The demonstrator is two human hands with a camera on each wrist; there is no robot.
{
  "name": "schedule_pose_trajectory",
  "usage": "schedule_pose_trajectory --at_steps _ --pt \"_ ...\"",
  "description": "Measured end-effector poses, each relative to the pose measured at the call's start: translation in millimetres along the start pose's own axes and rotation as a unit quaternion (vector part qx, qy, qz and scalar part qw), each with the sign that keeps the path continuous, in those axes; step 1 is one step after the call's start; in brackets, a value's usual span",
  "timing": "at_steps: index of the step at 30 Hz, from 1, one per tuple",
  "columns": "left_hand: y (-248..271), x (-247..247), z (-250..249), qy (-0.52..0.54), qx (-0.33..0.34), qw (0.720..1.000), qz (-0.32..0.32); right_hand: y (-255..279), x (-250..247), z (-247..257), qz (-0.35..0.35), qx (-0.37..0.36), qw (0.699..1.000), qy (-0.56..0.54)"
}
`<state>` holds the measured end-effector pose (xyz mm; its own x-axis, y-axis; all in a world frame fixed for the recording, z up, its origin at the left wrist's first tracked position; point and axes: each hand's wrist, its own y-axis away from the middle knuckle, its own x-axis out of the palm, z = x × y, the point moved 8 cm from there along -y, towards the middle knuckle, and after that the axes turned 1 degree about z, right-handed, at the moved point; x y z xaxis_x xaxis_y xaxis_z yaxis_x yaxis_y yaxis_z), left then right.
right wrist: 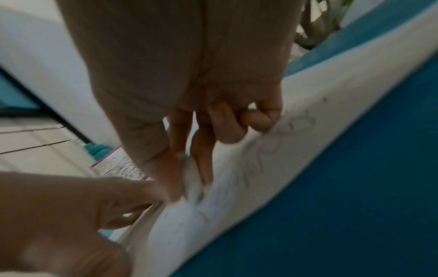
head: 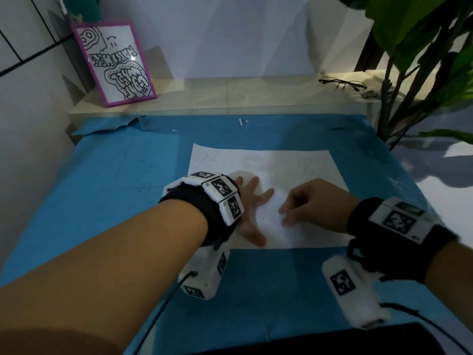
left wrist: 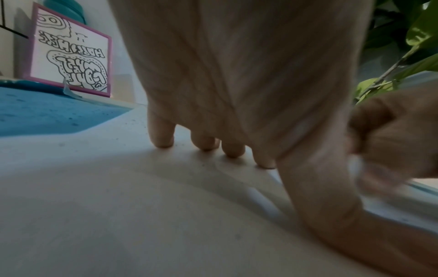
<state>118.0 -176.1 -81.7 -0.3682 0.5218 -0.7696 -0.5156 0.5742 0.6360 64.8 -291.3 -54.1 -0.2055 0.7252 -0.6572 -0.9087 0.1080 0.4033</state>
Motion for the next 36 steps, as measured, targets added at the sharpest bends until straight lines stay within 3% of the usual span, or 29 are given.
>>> schedule_pose_trajectory --at_steps 2,3,6,7,10,14,18,22,26,30,34,36 --pt "0 0 1 0.005 0.0 1.0 -0.003 7 10 0 0.081 0.022 0.996 0.036" --pt "1 0 1 0.007 0.001 1.0 -0.002 6 7 -1 0.073 0.024 0.996 0.041" --pt "2 -1 -1 0.009 0.001 1.0 0.003 1 -11 -3 -0.037 0.011 0.999 0.006" --pt "2 -1 -1 0.007 0.001 1.0 0.003 1 -10 -3 -0.032 0.013 0.999 0.001" --pt "4 -2 -2 0.006 0.001 1.0 -0.001 6 8 -3 0.072 0.029 0.996 0.036" --pt "5 -3 -3 0.012 0.003 1.0 0.005 -2 -10 -2 -0.032 0.019 0.999 -0.005" --pt "6 -3 -3 0.01 -0.001 1.0 0.009 4 8 -4 0.072 0.042 0.996 0.023" --pt "3 -2 -2 0.008 0.004 1.0 0.014 0 -9 -5 -0.043 0.022 0.999 -0.021" --pt "4 -2 -2 0.004 0.0 1.0 0.014 7 7 -7 0.052 0.04 0.998 0.007" --pt "4 -3 -2 -0.001 0.003 1.0 0.019 3 -9 -8 -0.04 0.035 0.998 -0.025" --pt "5 -2 -3 -0.003 0.001 1.0 0.026 11 7 -6 0.052 0.053 0.997 -0.013" --pt "3 -2 -2 -0.003 0.002 0.999 0.034 8 -3 -7 -0.018 0.034 0.997 -0.068"
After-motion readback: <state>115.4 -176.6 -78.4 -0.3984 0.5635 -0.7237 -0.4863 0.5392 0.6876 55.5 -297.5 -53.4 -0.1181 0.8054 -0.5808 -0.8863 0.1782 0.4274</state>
